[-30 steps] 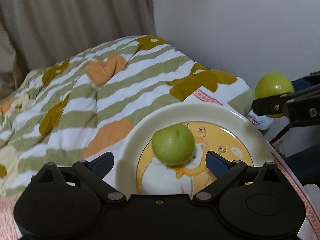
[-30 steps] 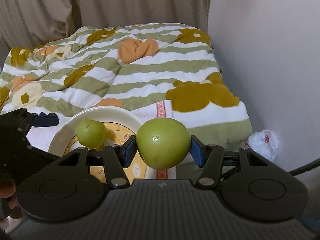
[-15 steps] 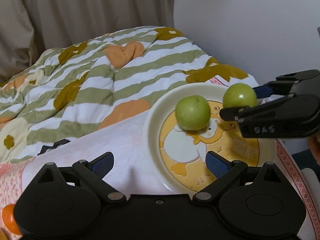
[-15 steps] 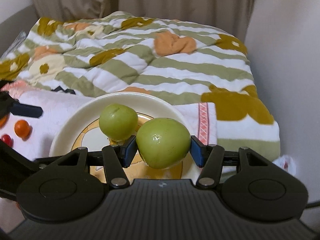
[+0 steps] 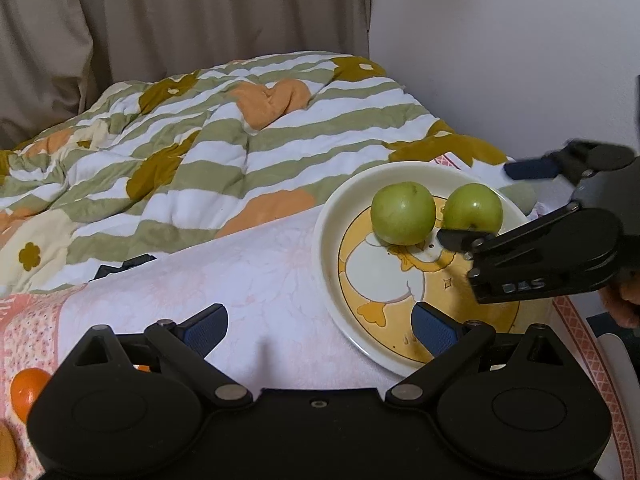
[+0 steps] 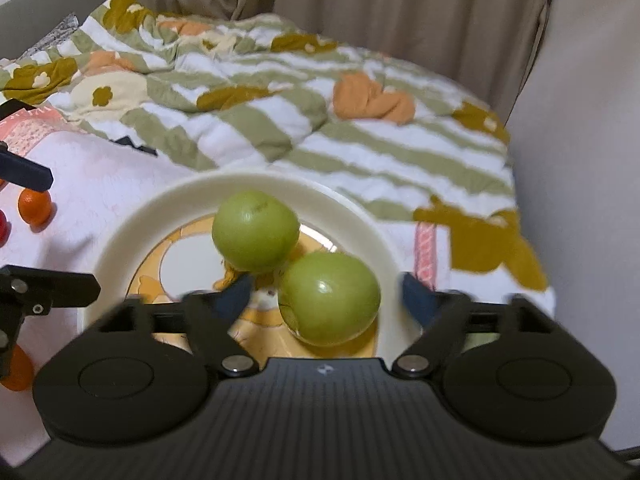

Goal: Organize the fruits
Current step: 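Open the left tool over the bowl while the right tool releases its apple, then move both tools back over the remaining fruit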

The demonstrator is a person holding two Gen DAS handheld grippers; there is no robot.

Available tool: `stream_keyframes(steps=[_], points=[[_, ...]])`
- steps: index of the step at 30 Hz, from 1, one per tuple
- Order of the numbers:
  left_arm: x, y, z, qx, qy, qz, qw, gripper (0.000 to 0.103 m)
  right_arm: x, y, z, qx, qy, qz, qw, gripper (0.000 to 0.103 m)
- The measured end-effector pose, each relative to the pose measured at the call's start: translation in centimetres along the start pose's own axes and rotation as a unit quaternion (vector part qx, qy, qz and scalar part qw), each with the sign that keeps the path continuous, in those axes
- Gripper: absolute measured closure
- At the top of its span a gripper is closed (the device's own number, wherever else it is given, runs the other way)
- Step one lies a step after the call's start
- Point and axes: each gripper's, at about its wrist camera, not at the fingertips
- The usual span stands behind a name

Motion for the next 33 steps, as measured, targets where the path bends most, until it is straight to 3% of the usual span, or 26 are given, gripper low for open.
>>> stream_keyframes(steps=[6,18,25,33], points=[[-1.0,-0.3,1.6,0.009,-0.010,0.016,0.9998,0.003,-0.3,-1.3,2.2,0.017,0.003,-0.037,0.999,0.000],[-3.9,-1.1,8.3,0.035,-0.076,0.053,0.9951,0.003,-2.4,-2.5,10.3,0.033,-0.011,-0.108,0.994,0.000],[-7.5,-1.4,12.4,0.061,-0.106,0.078,0.9894,0.003,-3.9,-0.8,15.2,0.042,-0.027,-0.100,0.994,0.000],[-12.8,0.4,16.1,0.106,-0.105,0.113,0.9823,0.003,-5.2,2.4,18.7,0.071,-0.035,-0.091,0.993,0.000]])
Point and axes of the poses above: each gripper's, at about its wrist camera, not at the fingertips, and z roughly against the way its jaws point, y to its left, x to its top, and after that the axes turned 12 degrees about y, right-handed
